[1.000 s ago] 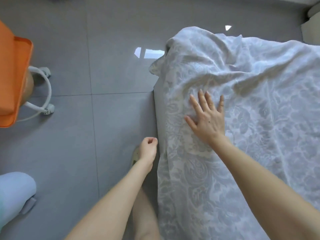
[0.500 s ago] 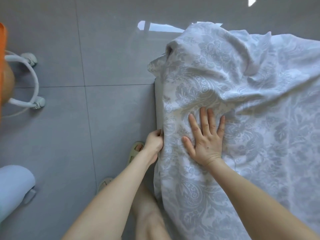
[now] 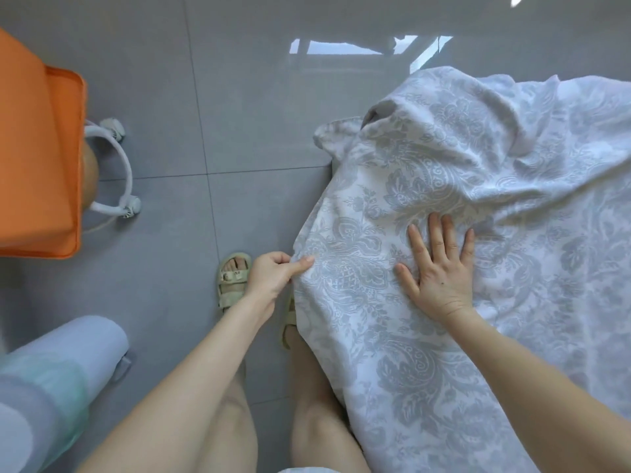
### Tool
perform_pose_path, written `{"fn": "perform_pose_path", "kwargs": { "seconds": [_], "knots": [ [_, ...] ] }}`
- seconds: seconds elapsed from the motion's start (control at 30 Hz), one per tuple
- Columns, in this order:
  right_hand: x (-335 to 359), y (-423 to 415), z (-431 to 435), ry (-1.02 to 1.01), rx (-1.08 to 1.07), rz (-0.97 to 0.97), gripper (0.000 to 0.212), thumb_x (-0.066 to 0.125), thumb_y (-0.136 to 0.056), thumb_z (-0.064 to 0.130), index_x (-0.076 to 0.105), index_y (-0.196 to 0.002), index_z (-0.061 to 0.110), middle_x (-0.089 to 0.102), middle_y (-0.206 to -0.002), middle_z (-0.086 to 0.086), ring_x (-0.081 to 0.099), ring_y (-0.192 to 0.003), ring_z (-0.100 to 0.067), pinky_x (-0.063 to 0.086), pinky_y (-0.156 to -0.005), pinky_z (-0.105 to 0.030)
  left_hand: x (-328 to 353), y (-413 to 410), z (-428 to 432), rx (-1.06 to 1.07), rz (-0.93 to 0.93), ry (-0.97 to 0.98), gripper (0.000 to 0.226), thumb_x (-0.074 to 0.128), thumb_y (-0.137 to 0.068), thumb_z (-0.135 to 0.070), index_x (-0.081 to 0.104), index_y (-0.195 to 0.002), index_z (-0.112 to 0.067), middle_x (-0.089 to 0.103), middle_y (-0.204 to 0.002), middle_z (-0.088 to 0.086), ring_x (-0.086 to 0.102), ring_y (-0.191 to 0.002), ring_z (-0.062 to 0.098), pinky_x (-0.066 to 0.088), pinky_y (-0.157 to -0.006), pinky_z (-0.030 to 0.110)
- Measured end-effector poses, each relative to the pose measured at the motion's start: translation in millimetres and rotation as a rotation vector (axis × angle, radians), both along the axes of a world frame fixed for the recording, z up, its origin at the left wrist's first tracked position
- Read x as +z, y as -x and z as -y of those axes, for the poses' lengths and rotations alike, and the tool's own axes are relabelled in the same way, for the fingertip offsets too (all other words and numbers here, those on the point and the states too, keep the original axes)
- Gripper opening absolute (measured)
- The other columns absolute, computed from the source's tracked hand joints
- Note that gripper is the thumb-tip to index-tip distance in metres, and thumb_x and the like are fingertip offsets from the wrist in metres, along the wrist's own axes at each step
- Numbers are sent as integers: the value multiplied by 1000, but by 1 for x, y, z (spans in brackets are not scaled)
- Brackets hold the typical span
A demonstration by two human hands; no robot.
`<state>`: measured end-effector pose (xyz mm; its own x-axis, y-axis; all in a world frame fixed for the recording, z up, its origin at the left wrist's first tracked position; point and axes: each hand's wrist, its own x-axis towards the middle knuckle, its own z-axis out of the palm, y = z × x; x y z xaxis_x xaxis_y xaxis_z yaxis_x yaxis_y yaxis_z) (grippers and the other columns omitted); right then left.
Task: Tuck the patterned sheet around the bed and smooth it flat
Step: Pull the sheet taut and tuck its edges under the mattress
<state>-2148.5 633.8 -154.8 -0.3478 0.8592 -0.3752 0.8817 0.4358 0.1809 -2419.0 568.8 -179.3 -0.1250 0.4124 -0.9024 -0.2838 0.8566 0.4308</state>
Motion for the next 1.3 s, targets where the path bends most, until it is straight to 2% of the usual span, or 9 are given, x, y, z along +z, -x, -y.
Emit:
{"fn": "perform_pose_path", "kwargs": {
  "seconds": [0.23,0.37,0.47,0.6,0.77,0.97,1.17,1.23,1.3],
  "knots": [
    [15,10,-1,79,-55,78,70,25,-90,57,27,-148,18,15,-156,-16,6,-145,-32,2,-115,-57,0,91,41,345,-215,318,34,72,-78,-10,46,-57,-11,44,-30,-8,46,-38,9,35,-35,14],
    [19,13,-2,79,-61,66,69,29,-89,55,30,-146,17,21,-154,-18,12,-144,-35,7,-114,-57,-9,108,41,246,-258,362,24,66,-84,-19,52,-66,-12,51,-59,4,40,-53,14,31,-51,24],
    [24,20,-6,-38,-64,-40,57,39,-88,46,51,-132,12,44,-141,-20,37,-133,-39,24,-108,-57,-15,99,7,75,-237,277,16,63,-84,-24,51,-79,-16,46,-74,3,41,-68,19,33,-56,29],
    [41,43,-36,-367,-85,-282,32,49,-88,28,67,-108,9,70,-107,-7,67,-95,-26,43,-97,-46,-17,81,-54,-36,-314,137,47,65,-84,-32,50,-124,-15,51,-126,2,48,-117,22,41,-101,40],
    [72,63,-114,-443,-258,-404,32,51,-89,28,65,-108,6,70,-100,-9,65,-89,-31,48,-71,-36,6,43,-131,-132,-180,-53,17,60,-87,-37,60,-85,-20,59,-101,4,55,-100,22,45,-93,34],
    [73,56,-216,-165,-459,-331,40,41,-99,30,50,-133,11,52,-136,-8,45,-125,-29,37,-96,-38,34,-9,-213,-176,-117,-203,21,52,-91,-33,58,-75,-20,58,-88,3,51,-81,20,41,-77,29],
    [55,56,-281,281,-429,-385,49,46,-97,35,38,-143,19,41,-147,-2,38,-135,-21,29,-109,-32,29,-35,-266,-374,-161,-334,33,44,-96,-18,58,-126,-19,57,-132,0,53,-115,17,39,-99,25],
    [50,59,-292,511,-503,-449,59,54,-92,40,35,-145,23,42,-146,1,44,-131,-18,34,-108,-30,25,-44,-276,-421,-38,-356,39,44,-95,-10,51,-133,-15,54,-132,0,52,-114,12,40,-87,8],
    [47,66,-300,640,-495,-342,60,62,-85,42,43,-140,26,53,-136,2,52,-122,-17,40,-103,-30,25,-48,-286,-499,110,-369,42,44,-90,-3,54,-129,-13,59,-110,0,55,-88,7,40,-58,0]
  ]
}}
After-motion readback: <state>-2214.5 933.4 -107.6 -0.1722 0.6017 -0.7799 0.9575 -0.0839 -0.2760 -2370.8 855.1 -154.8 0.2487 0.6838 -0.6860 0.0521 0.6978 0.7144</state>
